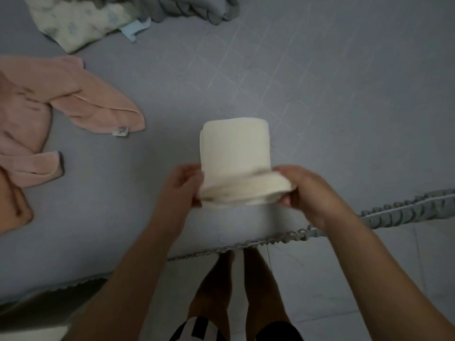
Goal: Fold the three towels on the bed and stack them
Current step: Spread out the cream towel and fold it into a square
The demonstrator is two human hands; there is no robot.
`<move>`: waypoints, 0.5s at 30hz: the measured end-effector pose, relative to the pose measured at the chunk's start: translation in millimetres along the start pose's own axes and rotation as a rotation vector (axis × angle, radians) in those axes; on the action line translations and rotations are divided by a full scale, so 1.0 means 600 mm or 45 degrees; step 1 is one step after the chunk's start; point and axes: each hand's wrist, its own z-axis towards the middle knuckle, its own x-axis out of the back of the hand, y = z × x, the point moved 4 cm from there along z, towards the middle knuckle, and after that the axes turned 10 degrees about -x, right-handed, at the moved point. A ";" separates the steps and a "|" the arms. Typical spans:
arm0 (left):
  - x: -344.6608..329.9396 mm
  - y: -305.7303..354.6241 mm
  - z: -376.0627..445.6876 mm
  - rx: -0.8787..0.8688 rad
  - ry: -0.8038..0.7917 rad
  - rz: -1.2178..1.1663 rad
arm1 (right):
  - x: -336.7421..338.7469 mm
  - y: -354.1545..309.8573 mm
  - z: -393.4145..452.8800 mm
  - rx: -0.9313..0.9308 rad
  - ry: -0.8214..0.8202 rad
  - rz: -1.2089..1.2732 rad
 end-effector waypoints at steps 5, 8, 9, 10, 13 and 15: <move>-0.048 0.004 0.159 -0.113 -0.303 0.395 | -0.015 -0.085 0.128 0.140 0.168 -0.251; -0.049 -0.043 0.197 -0.083 -0.332 0.810 | -0.024 -0.059 0.177 0.194 0.232 -0.608; -0.047 -0.048 0.200 -0.103 -0.261 0.854 | -0.024 -0.048 0.182 0.203 0.239 -0.641; -0.044 -0.049 0.199 -0.129 -0.175 0.836 | -0.022 -0.041 0.181 0.253 0.279 -0.666; -0.046 -0.033 0.177 -0.247 -0.004 0.672 | -0.017 -0.041 0.159 0.576 0.420 -0.639; -0.045 -0.016 0.163 -0.352 0.122 0.610 | -0.018 -0.054 0.145 0.688 0.432 -0.508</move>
